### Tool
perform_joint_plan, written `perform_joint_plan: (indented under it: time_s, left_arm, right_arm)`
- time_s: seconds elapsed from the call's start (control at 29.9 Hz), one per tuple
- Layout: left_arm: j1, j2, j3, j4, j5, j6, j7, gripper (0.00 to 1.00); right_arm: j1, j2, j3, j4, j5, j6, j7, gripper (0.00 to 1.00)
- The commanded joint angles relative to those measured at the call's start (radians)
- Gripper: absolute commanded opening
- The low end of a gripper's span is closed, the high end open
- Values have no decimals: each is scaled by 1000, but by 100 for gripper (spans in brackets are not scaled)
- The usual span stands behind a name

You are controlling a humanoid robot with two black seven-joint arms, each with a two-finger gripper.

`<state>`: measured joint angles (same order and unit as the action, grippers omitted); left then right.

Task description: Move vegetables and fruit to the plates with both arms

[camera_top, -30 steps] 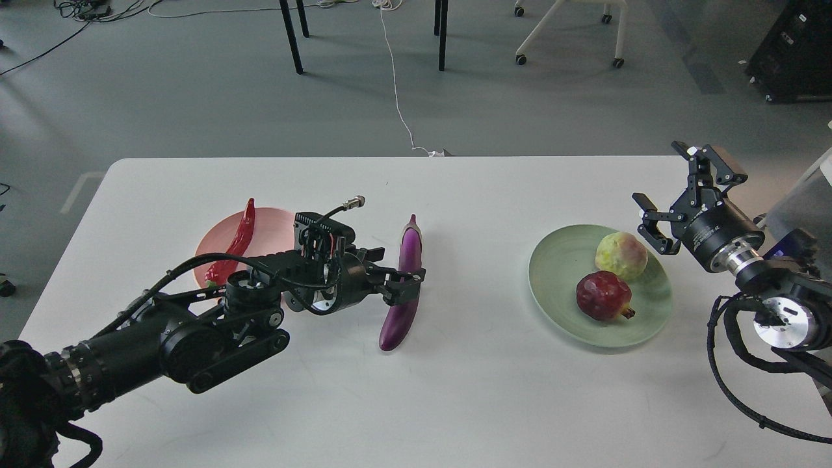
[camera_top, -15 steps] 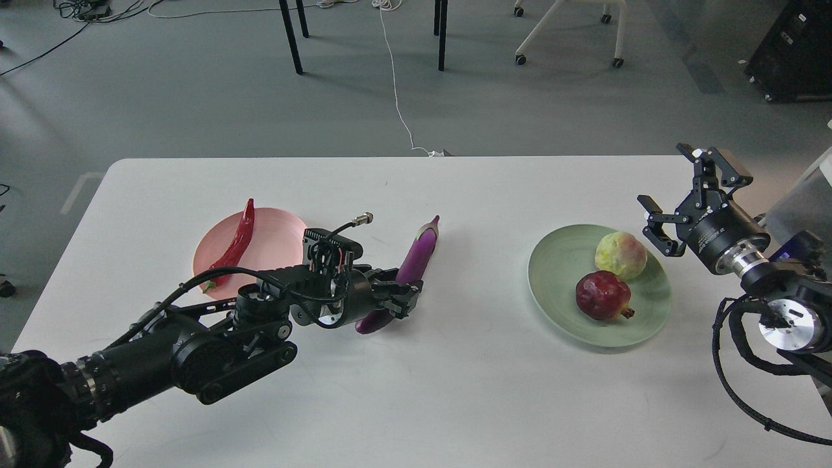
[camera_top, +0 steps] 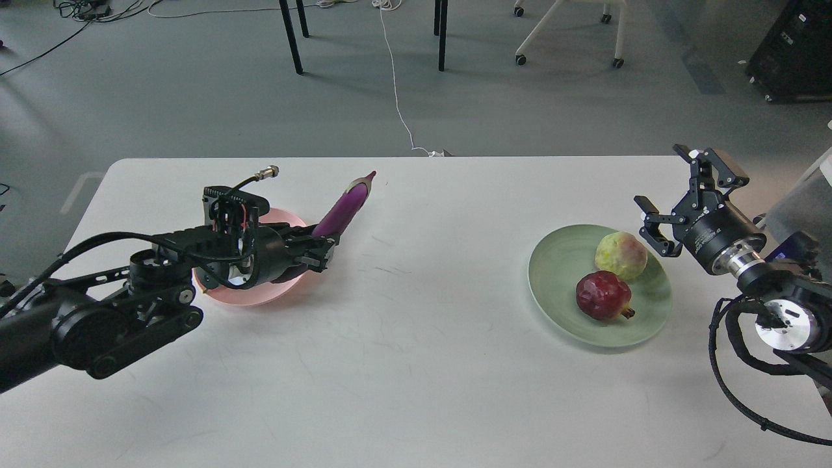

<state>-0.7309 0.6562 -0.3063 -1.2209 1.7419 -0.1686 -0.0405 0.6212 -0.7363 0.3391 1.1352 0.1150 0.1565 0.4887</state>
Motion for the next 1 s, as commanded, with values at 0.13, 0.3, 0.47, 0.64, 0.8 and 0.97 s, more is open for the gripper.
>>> perform_joint_plan:
  time_s: [0.13,0.3,0.47,0.64,0.8,0.97]
  left_arm:
    - [73,108,0,-5,-47,52,-30,40]
    - [94,122,-2,-11,-77,52,-33,100]
    - [96,123,-74,-72,-168,51,-33,100]
    - [99,99,-167,-123,-404,58,-56,100]
    - [139,-10,-281,-121,-790,101,-157,100]
    - [261,-180,-523,-100,-1061,153,-153,100]
  right_arm:
    - [3,2,-2,-2,0,0,0,97]
    - [3,0,-2,-3,0,0,0,97]
    - [8,0,-2,-5,0,0,0,97]
    - [20,2,-2,-9,0,0,0,98]
    - [28,14,26,-11,0,-3,0,98]
    - [29,29,46,-2,0,-3,0,99]
